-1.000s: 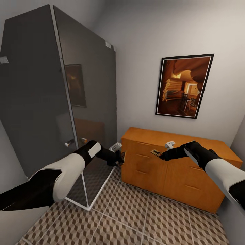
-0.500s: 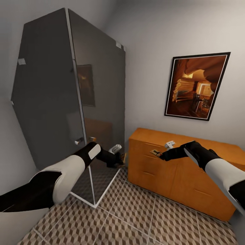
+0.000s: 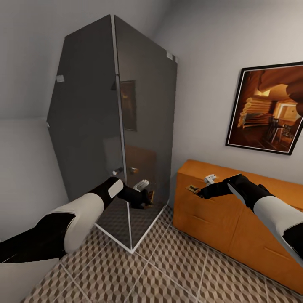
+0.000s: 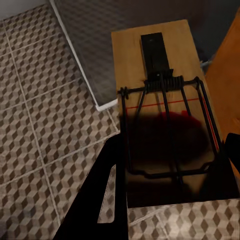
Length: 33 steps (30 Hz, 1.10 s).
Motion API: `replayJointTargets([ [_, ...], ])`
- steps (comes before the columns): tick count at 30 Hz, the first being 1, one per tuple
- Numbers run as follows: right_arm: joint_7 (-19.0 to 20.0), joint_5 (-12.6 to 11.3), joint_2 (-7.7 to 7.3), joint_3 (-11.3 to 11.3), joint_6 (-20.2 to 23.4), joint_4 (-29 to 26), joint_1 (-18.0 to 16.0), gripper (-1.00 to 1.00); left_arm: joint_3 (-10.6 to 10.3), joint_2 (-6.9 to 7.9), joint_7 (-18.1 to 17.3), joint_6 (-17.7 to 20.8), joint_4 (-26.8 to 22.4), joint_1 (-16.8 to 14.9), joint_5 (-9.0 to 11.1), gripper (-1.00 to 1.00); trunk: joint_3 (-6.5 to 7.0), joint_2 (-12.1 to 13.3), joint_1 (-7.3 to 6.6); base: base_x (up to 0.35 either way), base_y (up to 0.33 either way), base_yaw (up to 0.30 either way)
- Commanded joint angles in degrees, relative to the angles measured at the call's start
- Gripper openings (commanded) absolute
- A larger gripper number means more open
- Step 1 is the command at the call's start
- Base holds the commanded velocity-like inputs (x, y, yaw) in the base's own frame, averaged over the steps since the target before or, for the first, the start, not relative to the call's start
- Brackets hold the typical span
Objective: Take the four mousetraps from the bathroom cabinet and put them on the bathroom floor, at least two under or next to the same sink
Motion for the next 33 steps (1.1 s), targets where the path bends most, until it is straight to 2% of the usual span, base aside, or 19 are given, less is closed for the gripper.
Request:
replayJointTargets([
  [1, -0.02, -0.68, -0.07, 0.33, 0.5, -0.09, -0.06, -1.0, 0.0, 0.01, -0.12, 0.15, -0.02, -0.05, -0.23, -1.0, -0.11, -0.1, 0.02, 0.0, 0.0, 0.289],
  [24, -0.02, -0.72, -0.09, 0.33, 0.5, -0.06, -0.06, -1.0, 0.0, 0.09, 0.04, 0.14, -0.02, 0.02, -0.27, -1.0, -0.11, -0.1, 0.02, -0.002, 0.0, 0.289],
  [33, -0.02, -0.72, -0.09, 0.33, 0.5, -0.08, -0.06, -1.0, 0.0, 0.09, 0.06, 0.08, -0.02, 0.04, -0.27, -1.0, -0.11, -0.1, 0.02, -0.214, 0.069, 0.289],
])
